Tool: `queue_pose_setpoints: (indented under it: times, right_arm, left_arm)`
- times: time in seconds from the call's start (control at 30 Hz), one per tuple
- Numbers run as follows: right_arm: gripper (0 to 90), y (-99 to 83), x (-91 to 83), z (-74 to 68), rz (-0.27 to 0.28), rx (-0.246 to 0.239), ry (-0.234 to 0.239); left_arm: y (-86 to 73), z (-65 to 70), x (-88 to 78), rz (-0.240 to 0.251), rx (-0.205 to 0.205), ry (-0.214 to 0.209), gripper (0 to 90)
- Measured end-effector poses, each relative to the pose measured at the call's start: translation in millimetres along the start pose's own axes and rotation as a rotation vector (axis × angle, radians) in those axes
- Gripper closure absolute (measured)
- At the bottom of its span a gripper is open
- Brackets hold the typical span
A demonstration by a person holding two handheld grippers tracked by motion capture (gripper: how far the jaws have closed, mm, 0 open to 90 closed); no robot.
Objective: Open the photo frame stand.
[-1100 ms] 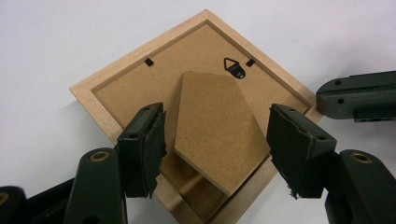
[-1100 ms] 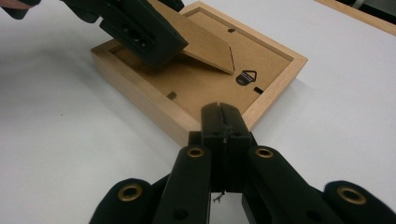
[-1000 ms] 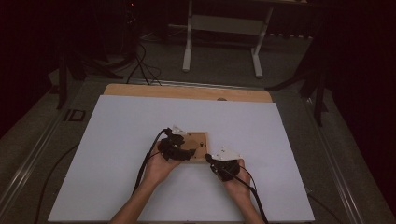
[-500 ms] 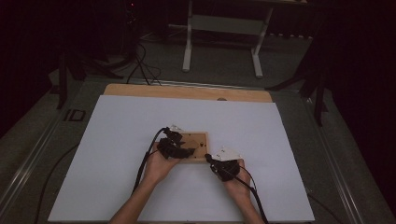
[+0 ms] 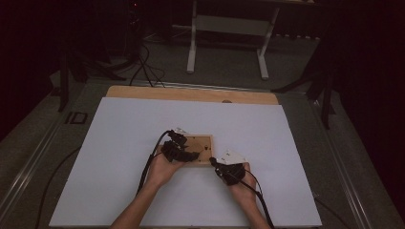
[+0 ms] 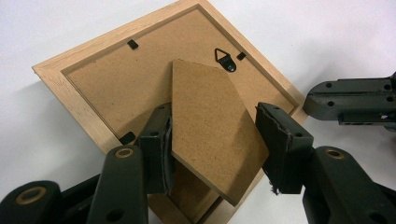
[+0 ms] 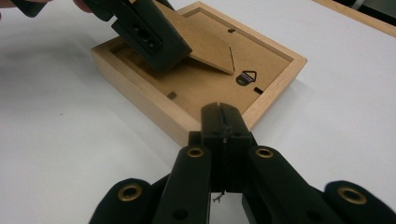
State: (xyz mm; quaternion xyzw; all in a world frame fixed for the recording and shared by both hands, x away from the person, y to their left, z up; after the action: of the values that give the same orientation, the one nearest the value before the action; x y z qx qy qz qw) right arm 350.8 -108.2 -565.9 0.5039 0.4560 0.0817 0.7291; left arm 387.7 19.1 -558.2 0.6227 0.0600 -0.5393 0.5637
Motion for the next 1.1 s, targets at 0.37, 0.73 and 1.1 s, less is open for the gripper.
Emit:
queue_pose_setpoints:
  times: [0.37,0.73,1.1]
  right_arm:
    - [83.0,0.6,-3.7,3.2,-0.008,0.006,0.014]
    - [79.8,7.9,-13.2,13.4,0.013,0.031,0.007]
    - [75.0,8.7,-12.1,17.9,0.003,0.041,0.002]
  left_arm:
    - [-0.1,0.6,0.0,0.013,0.058,0.05,50.8]
    - [-0.8,4.4,-2.2,0.038,0.118,0.088,50.8]
    - [-3.3,7.5,-4.5,0.05,0.181,0.125,50.8]
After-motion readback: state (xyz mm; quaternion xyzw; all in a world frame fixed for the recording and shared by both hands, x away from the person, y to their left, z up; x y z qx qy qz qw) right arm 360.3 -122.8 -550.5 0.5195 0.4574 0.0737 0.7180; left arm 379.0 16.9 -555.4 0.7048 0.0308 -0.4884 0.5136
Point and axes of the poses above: each handheld gripper's, and its own axes: x roughly forward along the jaws, y roughly out of its top, z roughly to its right, the point moved 8 cm from there along x, roughly forward along the jaws, and after that the axes turned 4 degrees about y, right-handed, at the moved point
